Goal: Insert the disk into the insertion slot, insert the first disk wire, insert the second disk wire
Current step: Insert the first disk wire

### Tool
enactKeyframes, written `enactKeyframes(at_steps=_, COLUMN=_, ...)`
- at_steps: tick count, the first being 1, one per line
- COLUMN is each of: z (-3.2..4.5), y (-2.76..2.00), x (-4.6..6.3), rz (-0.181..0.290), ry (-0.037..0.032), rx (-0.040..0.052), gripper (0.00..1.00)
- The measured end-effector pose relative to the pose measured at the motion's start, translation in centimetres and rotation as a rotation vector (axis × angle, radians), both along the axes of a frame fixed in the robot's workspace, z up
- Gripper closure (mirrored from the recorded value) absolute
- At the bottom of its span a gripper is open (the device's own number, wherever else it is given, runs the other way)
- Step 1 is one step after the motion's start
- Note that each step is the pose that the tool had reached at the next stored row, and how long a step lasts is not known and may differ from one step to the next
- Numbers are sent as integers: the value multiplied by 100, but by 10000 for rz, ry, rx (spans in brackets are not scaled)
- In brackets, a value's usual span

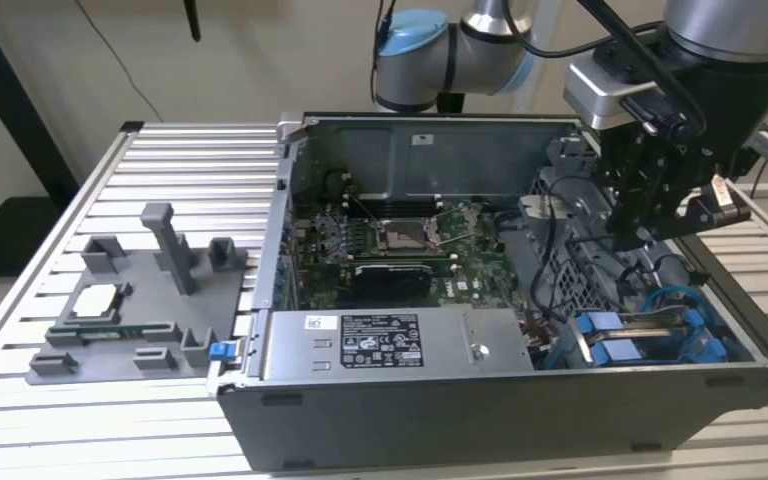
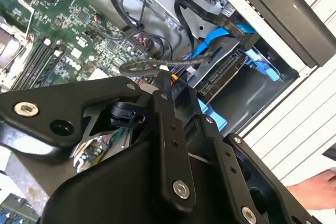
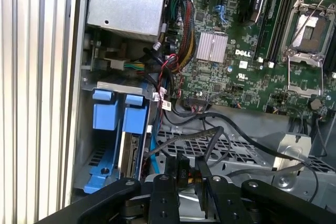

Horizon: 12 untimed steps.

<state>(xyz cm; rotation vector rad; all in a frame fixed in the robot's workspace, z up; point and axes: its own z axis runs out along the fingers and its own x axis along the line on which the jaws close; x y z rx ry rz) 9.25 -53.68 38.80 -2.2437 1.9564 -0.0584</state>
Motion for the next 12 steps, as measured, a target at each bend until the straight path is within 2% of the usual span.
enactKeyframes(at_steps=3, z=0, y=0, x=0, rz=11, ry=-2, rx=-1, gripper=0)
enactKeyframes(at_steps=4, z=-1, y=0, x=0, rz=12, ry=-3, rx=-2, gripper=100)
enactKeyframes(at_steps=12, z=-3, y=0, x=0, rz=12, ry=-6, rx=0, gripper=100)
